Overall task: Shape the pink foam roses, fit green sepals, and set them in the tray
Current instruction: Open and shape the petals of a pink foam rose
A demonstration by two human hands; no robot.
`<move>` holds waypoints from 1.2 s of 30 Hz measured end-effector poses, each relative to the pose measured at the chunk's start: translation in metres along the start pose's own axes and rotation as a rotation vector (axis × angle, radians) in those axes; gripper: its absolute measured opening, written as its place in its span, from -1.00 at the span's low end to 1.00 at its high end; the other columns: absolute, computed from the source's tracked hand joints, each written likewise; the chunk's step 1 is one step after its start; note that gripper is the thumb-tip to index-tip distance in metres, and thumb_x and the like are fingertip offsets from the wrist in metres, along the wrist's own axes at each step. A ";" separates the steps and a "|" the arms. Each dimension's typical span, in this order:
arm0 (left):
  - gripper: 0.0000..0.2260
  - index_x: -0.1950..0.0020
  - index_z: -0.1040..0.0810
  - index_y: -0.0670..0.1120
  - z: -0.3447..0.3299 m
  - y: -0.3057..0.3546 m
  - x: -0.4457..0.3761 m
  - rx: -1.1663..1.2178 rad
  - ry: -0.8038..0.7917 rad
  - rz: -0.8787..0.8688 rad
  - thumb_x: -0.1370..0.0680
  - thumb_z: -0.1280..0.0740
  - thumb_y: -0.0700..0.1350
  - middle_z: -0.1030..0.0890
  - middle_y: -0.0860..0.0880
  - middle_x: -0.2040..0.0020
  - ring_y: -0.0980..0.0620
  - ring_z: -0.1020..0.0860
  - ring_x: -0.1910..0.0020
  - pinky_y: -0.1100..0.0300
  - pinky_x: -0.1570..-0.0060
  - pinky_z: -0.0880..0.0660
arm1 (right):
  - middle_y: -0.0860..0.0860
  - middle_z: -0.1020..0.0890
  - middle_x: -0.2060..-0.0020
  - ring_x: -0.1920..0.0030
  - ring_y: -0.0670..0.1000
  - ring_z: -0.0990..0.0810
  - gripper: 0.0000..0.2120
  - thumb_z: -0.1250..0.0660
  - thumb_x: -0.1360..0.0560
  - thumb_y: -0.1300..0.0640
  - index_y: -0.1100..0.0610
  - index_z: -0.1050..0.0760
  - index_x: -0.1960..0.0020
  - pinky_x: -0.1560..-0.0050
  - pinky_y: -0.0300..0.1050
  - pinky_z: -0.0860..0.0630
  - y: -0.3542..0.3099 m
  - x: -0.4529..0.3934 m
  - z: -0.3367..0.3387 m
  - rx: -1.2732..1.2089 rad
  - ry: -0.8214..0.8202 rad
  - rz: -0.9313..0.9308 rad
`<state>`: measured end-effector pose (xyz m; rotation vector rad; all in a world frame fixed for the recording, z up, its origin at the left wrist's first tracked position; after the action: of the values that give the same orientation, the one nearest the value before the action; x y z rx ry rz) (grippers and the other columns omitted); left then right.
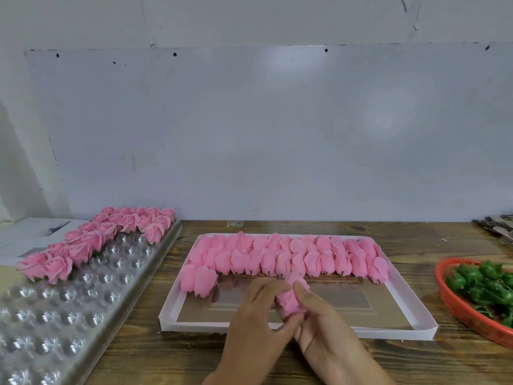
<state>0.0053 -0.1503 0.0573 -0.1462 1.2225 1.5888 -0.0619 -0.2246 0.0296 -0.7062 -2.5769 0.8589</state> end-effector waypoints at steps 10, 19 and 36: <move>-0.77 -0.06 -0.49 0.20 0.006 0.002 0.001 -0.090 0.048 0.033 -0.41 -0.35 0.10 -0.54 0.25 -0.02 0.25 -0.54 0.04 0.54 0.20 -0.40 | 0.35 -0.67 0.11 0.21 0.17 -0.72 -0.63 -0.34 -0.42 0.28 0.43 -0.51 -0.18 0.37 -0.06 -0.65 0.000 0.001 0.000 0.033 0.038 0.083; -0.79 0.05 -0.61 0.21 0.010 -0.027 0.001 0.250 0.117 0.439 -0.47 -0.51 -0.09 -0.65 0.29 0.05 0.27 -0.60 0.03 0.38 0.16 -0.54 | 0.36 -0.63 -0.09 -0.01 0.23 -0.69 -0.54 -0.25 -0.35 0.46 0.37 -0.50 -0.25 0.07 -0.07 -0.67 -0.006 -0.003 0.001 0.053 -0.025 0.138; -0.87 0.12 -0.72 0.18 0.007 -0.027 -0.005 0.480 0.038 0.511 -0.50 -0.47 -0.07 -0.73 0.09 0.12 0.19 -0.65 0.09 0.34 0.10 -0.54 | 0.25 -0.69 -0.03 0.10 0.11 -0.71 -0.58 -0.45 -0.29 0.28 0.27 -0.57 -0.16 0.16 -0.05 -0.67 -0.012 -0.001 0.009 0.201 0.059 0.172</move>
<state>0.0320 -0.1507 0.0466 0.4795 1.7281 1.6620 -0.0690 -0.2373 0.0303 -0.8875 -2.3614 1.1138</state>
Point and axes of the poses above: each hand's wrist, its own x-axis away from the middle knuckle, its own z-axis out of the back of the hand, y = z × x, the point moved 7 cm from there along -x, towards the middle knuckle
